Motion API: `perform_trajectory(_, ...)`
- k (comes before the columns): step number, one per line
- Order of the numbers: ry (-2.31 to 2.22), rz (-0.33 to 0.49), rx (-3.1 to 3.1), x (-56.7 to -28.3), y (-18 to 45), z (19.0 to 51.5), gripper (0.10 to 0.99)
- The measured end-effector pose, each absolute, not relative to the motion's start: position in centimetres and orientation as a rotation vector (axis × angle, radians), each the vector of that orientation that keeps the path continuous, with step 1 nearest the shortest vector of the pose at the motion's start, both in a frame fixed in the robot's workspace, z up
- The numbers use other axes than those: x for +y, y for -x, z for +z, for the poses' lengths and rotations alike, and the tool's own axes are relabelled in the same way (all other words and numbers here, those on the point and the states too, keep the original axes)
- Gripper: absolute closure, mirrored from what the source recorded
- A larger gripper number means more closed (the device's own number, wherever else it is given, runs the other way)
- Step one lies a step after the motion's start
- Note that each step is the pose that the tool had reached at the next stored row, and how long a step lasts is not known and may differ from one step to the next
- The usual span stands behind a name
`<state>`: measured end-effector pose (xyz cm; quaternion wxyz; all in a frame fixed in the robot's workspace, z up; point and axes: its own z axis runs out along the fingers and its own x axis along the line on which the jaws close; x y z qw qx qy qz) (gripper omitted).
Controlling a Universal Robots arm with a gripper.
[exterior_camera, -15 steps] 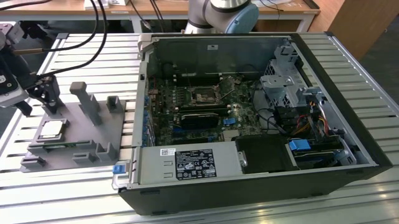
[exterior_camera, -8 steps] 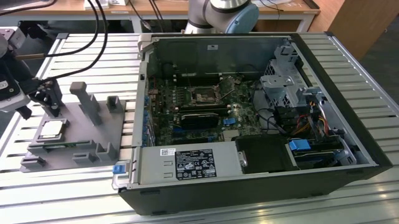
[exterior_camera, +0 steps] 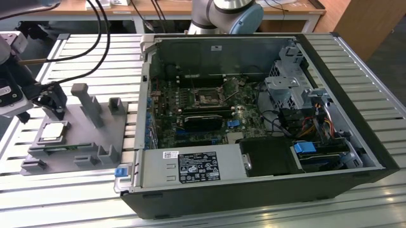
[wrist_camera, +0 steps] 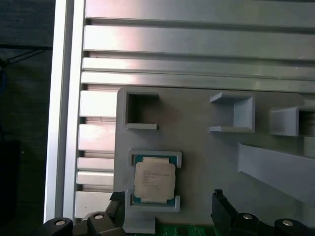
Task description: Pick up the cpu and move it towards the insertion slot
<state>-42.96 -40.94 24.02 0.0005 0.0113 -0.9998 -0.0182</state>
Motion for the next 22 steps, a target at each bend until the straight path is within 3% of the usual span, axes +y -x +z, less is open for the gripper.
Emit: perform_trajectory(22, -0.035, -0.053, -3.14, -41.0, 43.6, 20.4, 0.294)
